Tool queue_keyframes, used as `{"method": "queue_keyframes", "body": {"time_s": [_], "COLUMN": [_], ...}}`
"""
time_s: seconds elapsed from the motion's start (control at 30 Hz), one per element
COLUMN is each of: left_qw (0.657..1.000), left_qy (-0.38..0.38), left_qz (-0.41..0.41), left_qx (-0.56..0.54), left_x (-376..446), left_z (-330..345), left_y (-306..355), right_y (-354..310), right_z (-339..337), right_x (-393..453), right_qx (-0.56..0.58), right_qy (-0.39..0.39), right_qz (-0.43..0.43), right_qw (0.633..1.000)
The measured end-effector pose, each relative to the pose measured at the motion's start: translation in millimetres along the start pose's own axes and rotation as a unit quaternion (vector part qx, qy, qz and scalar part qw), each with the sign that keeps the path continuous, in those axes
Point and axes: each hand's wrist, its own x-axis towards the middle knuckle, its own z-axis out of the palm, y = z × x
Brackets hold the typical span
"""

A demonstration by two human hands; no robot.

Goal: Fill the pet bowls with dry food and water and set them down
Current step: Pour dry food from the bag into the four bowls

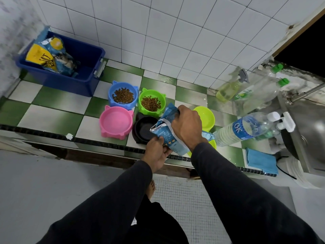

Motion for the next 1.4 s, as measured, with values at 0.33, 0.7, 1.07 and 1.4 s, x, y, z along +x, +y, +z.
{"method": "queue_keyframes", "body": {"time_s": [0.33,0.7,1.07,1.4], "left_qw": [0.999,0.996,0.995,0.992], "left_qy": [0.003,0.007,0.018,0.023], "left_qz": [-0.033,-0.054,-0.067,-0.078], "left_qx": [-0.030,-0.070,-0.077,-0.094], "left_x": [3,3,4,7], "left_z": [1,5,6,7], "left_y": [-3,-2,2,5], "right_y": [-5,-11,-10,-8], "right_z": [3,10,13,17], "right_x": [9,14,24,32], "right_qx": [-0.074,-0.089,-0.095,-0.104], "right_qy": [-0.033,-0.057,-0.076,-0.081], "right_qz": [-0.015,-0.026,-0.028,-0.034], "right_qw": [0.997,0.994,0.992,0.991]}}
